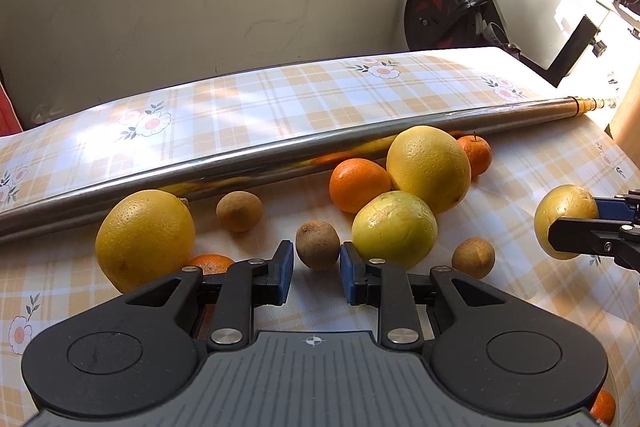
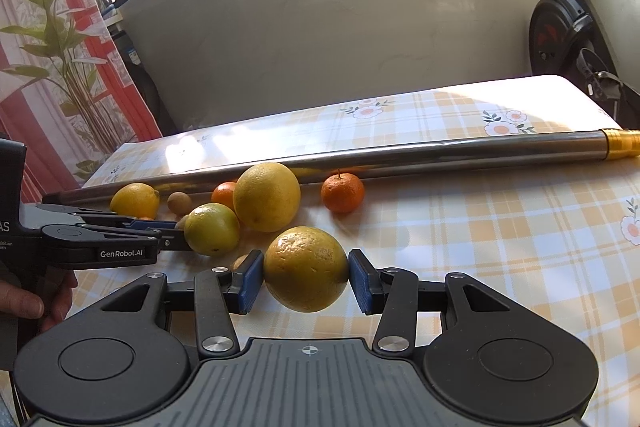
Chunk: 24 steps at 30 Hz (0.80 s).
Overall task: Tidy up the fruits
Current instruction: 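Grasp a brown kiwi with the left tool while the right tool holds the grapefruit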
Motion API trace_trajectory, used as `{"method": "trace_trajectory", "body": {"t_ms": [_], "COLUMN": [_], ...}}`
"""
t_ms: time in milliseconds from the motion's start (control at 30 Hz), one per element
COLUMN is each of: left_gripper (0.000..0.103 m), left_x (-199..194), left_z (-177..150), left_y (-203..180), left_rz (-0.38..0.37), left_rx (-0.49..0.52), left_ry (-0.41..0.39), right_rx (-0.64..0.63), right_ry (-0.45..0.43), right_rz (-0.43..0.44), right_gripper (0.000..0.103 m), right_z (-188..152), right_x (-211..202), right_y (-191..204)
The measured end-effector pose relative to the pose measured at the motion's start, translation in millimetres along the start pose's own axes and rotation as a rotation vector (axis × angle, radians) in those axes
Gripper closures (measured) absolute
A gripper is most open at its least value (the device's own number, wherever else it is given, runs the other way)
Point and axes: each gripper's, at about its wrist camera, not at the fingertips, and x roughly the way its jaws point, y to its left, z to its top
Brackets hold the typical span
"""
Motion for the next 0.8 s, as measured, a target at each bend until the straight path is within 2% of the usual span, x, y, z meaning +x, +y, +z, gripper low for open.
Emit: {"method": "trace_trajectory", "body": {"t_ms": [267, 567, 667, 800], "left_gripper": [0.076, 0.077, 0.078, 0.078], "left_x": [0.7, 6.6, -4.5, -32.2], "left_z": [0.1, 4.5, 5.0, 2.9], "left_y": [-6.5, 0.5, 1.2, -2.4], "left_rz": [0.025, 0.016, 0.047, 0.006], "left_rx": [0.032, -0.029, -0.045, -0.060], "left_ry": [-0.031, -0.016, -0.051, -0.085], "right_rx": [0.003, 0.022, 0.036, 0.065], "right_ry": [0.004, 0.007, 0.004, -0.006], "right_rz": [0.001, 0.004, 0.004, 0.018], "right_gripper": [0.060, 0.060, 0.060, 0.060], "right_z": [-3.2, -6.1, -8.0, -11.5], "right_x": [-3.6, -4.0, -6.4, -13.0], "right_y": [-0.5, -4.0, -5.8, -5.8]}}
